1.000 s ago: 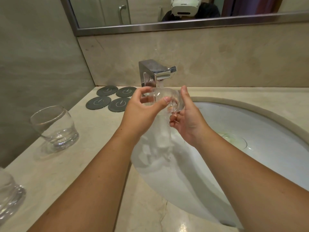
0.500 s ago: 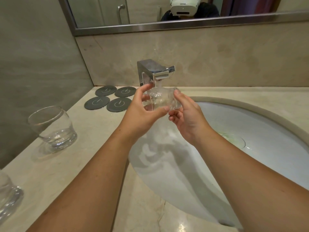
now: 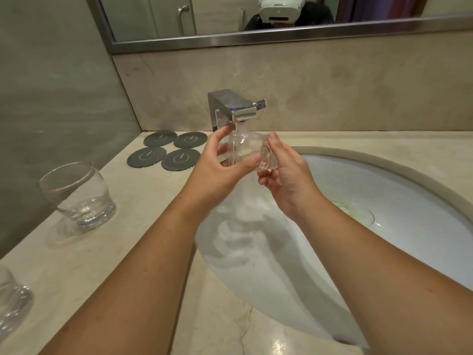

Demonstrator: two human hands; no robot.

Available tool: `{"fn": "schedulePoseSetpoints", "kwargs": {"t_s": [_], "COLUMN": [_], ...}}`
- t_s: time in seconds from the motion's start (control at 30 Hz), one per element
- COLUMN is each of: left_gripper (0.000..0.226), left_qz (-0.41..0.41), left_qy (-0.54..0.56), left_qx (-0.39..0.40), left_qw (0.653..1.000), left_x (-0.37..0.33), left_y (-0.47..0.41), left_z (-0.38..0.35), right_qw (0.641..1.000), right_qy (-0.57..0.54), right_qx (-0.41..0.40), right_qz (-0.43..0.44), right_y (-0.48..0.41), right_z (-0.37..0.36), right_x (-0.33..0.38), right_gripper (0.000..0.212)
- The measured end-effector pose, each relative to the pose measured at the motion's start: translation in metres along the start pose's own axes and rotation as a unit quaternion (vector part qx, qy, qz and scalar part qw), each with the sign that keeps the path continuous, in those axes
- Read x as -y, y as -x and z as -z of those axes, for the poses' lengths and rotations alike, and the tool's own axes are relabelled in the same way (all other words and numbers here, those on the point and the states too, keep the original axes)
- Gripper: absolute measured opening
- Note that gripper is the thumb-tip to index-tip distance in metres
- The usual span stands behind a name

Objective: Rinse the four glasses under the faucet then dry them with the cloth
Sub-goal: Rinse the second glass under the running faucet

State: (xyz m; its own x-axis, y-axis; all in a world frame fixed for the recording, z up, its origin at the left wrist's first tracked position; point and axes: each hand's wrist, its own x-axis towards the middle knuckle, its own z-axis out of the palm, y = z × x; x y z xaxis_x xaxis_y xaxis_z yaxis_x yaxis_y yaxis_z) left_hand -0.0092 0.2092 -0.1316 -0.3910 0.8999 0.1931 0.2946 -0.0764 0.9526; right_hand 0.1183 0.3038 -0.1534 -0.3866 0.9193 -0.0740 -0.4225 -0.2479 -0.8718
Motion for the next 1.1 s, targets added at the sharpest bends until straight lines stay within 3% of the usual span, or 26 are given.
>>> {"fn": "schedulePoseSetpoints", "kwargs": {"t_s": [0.17,0.4,0.5,0.63,0.77,0.87,1.0,1.1], "left_gripper": [0.069,0.050,0.059,0.098,0.075,0.060,0.070,0.088], "left_qz": [-0.013,0.047,0.050,-0.022,-0.030,0.015,0.067,0.081], "left_qy": [-0.055,0.064,0.046,-0.082,-0.094,-0.002,0.059,0.065], "left_qx": [-0.044,-0.066,-0.036,0.018,-0.020,-0.037,-0.033,-0.006], "left_qw": [0.997,0.995,0.997,0.996,0.995,0.999,0.995,0.995], "left_x": [-0.003,0.003,0.007,0.006,-0.002,0.001,-0.001,-0.003], "left_y": [0.001,-0.006,-0.005,0.000,0.002,-0.002,-0.003,-0.001], "left_z": [-0.002,0.000,-0.001,-0.003,-0.004,-0.004,-0.003,-0.005], "right_qw": [0.997,0.999,1.000,0.999,0.997,0.999,0.999,0.999], "right_qy": [0.060,0.034,0.019,0.031,0.072,0.046,0.035,0.035], "right_qx": [-0.006,0.027,0.010,-0.016,-0.031,-0.011,0.019,-0.011], "right_qz": [-0.040,-0.025,0.003,0.017,0.013,0.003,0.014,0.028], "right_y": [-0.001,0.000,-0.001,-0.001,0.000,0.003,0.002,0.002], "right_z": [0.001,0.000,0.000,-0.002,-0.002,-0.003,-0.004,-0.004], "right_x": [-0.002,-0.001,-0.002,-0.002,-0.002,0.000,0.000,0.001], "right_gripper": [0.060,0.044,0.049,0.050,0.056,0.043,0.025,0.036]}}
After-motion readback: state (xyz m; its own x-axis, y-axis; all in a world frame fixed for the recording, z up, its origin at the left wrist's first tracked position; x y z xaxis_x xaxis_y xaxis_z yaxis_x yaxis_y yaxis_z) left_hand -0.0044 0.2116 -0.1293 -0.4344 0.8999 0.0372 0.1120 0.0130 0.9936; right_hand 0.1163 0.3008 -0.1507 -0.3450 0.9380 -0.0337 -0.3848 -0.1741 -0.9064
